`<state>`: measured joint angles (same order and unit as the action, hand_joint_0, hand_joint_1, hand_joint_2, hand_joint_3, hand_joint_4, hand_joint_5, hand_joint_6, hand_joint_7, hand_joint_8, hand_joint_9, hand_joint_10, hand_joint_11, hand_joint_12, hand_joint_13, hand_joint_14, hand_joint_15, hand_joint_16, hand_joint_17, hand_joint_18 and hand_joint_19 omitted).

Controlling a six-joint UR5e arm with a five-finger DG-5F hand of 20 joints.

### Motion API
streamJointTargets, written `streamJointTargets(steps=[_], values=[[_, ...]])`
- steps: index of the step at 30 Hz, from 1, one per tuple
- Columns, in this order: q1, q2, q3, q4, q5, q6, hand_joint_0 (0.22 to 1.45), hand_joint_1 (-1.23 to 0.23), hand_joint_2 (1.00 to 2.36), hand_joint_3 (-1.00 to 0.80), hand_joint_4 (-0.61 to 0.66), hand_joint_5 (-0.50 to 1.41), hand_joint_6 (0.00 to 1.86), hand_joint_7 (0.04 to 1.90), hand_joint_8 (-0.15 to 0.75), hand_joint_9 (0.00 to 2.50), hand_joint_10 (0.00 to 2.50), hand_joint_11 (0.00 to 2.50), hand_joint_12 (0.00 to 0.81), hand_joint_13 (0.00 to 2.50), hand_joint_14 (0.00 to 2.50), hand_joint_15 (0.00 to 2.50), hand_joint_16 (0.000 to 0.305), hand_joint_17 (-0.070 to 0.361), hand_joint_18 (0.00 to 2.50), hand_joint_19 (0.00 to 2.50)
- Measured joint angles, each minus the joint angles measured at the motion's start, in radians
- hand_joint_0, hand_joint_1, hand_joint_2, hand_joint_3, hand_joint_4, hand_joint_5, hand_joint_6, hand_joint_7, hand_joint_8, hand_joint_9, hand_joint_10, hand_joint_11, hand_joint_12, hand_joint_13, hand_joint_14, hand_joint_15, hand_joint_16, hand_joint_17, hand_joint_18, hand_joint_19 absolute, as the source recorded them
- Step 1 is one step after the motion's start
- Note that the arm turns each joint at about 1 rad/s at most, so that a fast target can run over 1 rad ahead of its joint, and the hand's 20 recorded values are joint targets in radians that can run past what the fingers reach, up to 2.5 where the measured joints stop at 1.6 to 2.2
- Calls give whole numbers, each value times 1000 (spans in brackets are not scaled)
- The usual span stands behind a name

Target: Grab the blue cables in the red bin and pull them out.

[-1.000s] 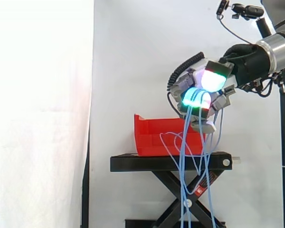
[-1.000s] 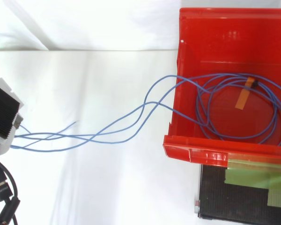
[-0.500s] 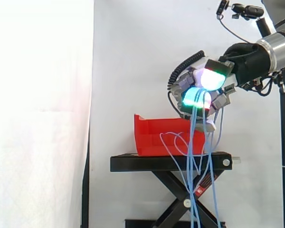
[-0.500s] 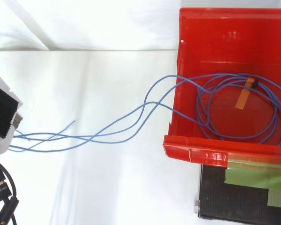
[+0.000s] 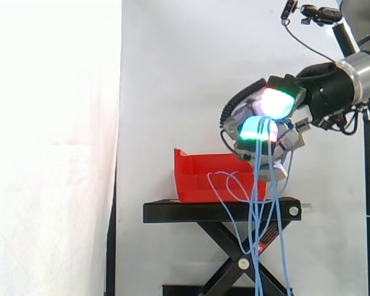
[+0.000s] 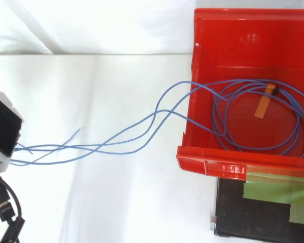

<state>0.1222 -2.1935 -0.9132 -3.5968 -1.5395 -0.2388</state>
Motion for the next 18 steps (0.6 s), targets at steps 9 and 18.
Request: streamJointTargets(steps=[9,18], values=[[2,16,-146,211,-89,200,800,-888,1000,-1000,112,659,1052,445,267,652,1814,936,320,768,1728,951,39,87,831,1231],[6,35,-208,355,-97,335,783,-874,1000,-1000,125,665,1028,447,269,656,1796,936,333,772,1708,957,40,90,825,1229]])
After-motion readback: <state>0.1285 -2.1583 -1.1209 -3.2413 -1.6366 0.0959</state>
